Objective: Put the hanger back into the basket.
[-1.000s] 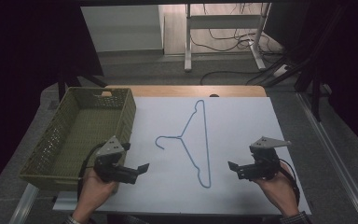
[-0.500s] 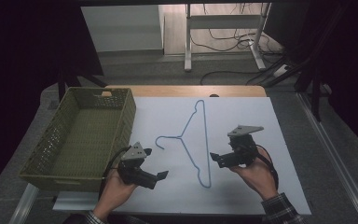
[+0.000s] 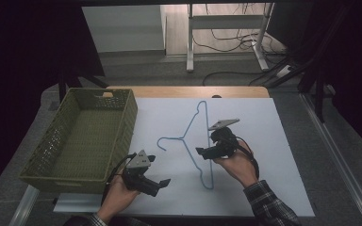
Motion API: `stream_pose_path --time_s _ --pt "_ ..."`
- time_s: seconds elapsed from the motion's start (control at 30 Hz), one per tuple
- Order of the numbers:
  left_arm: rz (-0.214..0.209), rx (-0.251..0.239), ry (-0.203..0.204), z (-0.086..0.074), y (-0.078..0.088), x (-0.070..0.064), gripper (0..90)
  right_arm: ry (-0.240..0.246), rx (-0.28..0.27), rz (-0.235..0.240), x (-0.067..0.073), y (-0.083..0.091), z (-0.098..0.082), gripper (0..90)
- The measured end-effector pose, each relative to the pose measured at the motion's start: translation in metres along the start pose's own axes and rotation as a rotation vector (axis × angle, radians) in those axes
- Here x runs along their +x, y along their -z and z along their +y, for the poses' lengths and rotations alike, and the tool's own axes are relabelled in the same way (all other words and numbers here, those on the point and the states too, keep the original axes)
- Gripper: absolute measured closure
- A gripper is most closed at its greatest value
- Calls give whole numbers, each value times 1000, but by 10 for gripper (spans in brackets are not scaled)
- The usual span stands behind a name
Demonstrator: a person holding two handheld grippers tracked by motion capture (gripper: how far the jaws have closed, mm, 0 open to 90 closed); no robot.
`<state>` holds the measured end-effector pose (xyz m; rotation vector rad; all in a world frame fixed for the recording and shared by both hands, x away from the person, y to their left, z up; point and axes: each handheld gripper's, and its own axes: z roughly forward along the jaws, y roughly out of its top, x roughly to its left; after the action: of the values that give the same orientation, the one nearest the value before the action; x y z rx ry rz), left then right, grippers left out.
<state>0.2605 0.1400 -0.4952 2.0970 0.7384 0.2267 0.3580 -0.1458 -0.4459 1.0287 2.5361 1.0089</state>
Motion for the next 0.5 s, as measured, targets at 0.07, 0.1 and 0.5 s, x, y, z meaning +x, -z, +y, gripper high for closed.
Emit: stream_pose_path --time_s 0.07,0.1,0.5 --pt "5 -1 -2 0 0 -1 0 13 7 3 1 -9 3 277" --pt "8 -4 -1 0 1 -1 0 17 13 4 2 -13 5 300" --pt "82 48 -22 -2 -2 0 0 47 70 9 2 -62 17 564"
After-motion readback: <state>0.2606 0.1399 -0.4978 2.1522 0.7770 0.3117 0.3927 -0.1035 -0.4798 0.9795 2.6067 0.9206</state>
